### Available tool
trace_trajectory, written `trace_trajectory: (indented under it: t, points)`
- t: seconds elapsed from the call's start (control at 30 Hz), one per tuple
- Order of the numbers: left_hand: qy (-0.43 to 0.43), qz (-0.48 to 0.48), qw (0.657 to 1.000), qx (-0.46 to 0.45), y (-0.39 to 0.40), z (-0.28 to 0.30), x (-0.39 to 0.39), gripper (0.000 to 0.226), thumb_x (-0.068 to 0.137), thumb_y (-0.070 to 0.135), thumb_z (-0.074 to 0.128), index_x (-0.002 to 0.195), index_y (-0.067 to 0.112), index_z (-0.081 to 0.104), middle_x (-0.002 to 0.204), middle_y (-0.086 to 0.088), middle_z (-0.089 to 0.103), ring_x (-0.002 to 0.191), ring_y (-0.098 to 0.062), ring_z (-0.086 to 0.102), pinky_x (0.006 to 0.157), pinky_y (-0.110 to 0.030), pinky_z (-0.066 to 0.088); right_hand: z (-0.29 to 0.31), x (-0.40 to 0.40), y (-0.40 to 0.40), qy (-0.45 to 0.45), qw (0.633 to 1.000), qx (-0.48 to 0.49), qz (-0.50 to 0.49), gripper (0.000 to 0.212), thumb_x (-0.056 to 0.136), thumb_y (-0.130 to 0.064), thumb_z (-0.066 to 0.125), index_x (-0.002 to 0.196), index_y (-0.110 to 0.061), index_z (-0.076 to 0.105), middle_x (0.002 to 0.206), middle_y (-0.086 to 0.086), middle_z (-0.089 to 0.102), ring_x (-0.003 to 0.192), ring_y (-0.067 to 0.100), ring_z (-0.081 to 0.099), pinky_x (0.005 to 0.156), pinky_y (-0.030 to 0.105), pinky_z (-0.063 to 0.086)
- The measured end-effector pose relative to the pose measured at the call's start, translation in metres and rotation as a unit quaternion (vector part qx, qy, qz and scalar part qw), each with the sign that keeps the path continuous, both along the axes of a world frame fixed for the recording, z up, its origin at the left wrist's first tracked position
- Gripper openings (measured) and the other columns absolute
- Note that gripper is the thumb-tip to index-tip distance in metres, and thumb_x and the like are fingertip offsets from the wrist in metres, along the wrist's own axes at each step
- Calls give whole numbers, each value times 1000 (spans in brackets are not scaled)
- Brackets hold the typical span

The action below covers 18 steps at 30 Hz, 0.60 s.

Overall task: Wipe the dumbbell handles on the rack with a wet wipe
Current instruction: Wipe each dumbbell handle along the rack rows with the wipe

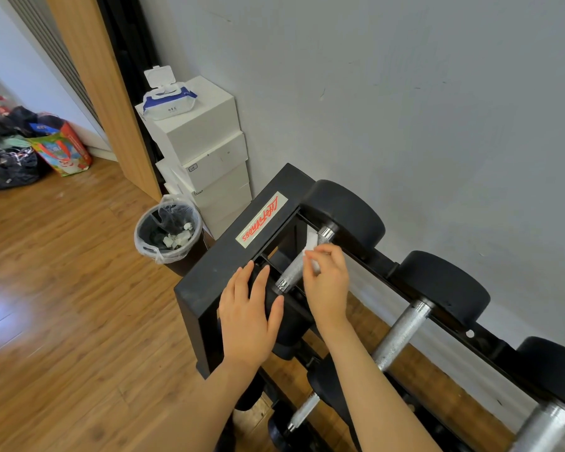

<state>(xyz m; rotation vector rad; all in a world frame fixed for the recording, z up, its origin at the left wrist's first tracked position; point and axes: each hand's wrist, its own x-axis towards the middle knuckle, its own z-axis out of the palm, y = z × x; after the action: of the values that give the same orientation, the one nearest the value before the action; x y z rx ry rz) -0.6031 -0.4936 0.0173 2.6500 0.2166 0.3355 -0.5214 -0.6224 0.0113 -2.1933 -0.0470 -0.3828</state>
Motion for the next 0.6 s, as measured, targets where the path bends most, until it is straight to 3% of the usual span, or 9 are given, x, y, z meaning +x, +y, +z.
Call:
trace_trajectory:
  t: [0.13, 0.23, 0.4, 0.5, 0.6]
  points:
    - [2, 4, 1000, -2, 0, -1, 0, 56, 96, 48, 38, 140, 17, 52, 148, -10, 46, 138, -33, 40, 110, -53, 37, -2, -8, -9, 27, 996, -43, 75, 34, 88, -4, 65, 123, -5, 62, 131, 5, 47, 116, 4, 40, 89, 9, 41]
    - [2, 6, 1000, -4, 0, 0, 0, 56, 96, 48, 38, 140, 17, 52, 148, -10, 46, 138, -33, 40, 110, -54, 37, -4, -9, -15, 15, 994, -73, 77, 35, 92, -2, 61, 127, -3, 61, 136, 9, 49, 119, 4, 39, 96, 13, 38]
    - [3, 6, 1000, -9, -1, 1, 0, 57, 96, 49, 37, 141, 17, 52, 149, -10, 46, 138, -33, 40, 109, -55, 37, -3, -4, -19, -19, 995, -62, 78, 35, 85, -2, 70, 119, -5, 66, 120, 10, 64, 110, 18, 60, 89, 25, 52]
    - [6, 8, 1000, -10, -1, 1, 0, 57, 96, 49, 37, 141, 18, 52, 149, -9, 46, 139, -33, 39, 110, -56, 37, 4, 5, -22, -69, 987, -137, 56, 28, 76, -7, 79, 104, -8, 74, 103, 5, 71, 96, 20, 60, 75, 33, 57]
    - [4, 6, 1000, -9, -1, 2, 0, 56, 96, 48, 37, 140, 17, 52, 148, -10, 46, 138, -33, 40, 109, -55, 37, 6, 11, -24, -103, 978, -170, 58, 24, 76, -9, 78, 99, -8, 75, 103, 5, 71, 103, 22, 62, 84, 35, 52]
